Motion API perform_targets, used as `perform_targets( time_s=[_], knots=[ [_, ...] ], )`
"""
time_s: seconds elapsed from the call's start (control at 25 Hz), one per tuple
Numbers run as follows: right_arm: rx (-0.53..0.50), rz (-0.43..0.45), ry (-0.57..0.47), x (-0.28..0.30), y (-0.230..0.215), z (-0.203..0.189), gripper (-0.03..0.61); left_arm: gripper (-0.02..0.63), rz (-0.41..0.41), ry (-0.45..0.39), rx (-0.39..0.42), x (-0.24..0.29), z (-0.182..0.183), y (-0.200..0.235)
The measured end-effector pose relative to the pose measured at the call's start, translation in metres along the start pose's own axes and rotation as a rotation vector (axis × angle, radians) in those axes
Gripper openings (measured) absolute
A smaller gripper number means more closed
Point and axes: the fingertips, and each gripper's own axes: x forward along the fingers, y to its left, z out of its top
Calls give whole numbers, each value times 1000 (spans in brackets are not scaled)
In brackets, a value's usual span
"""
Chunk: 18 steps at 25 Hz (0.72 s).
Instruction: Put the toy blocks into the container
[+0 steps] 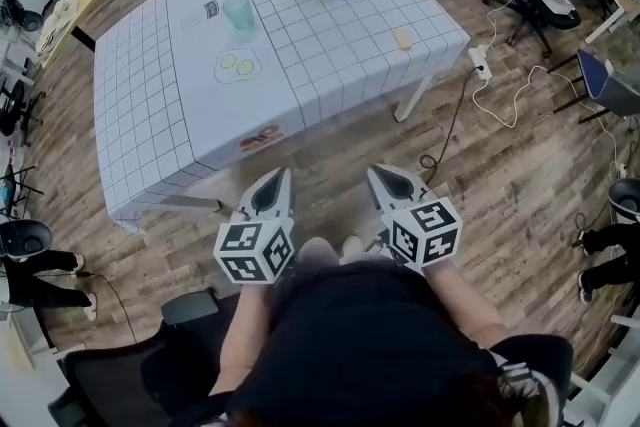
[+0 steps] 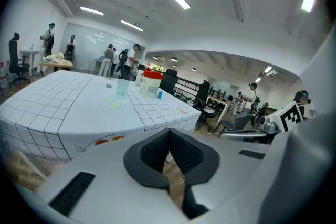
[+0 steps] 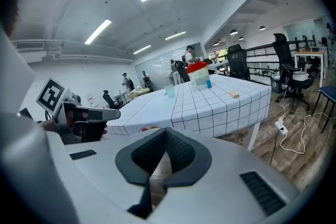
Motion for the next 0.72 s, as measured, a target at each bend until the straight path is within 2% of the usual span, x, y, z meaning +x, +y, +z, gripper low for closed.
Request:
perform_targets(
  time_s=[0.28, 0.56, 0.72],
  knots=[
    [45, 0, -12, 25, -24, 1, 15, 25, 45, 32, 89, 33, 9, 22],
    [21, -44, 1, 58, -45, 30, 15, 26, -9, 50, 74, 79, 33, 40],
    [4, -43, -10, 96, -48, 56, 15, 26, -11, 38, 76, 104, 59, 68]
  ],
)
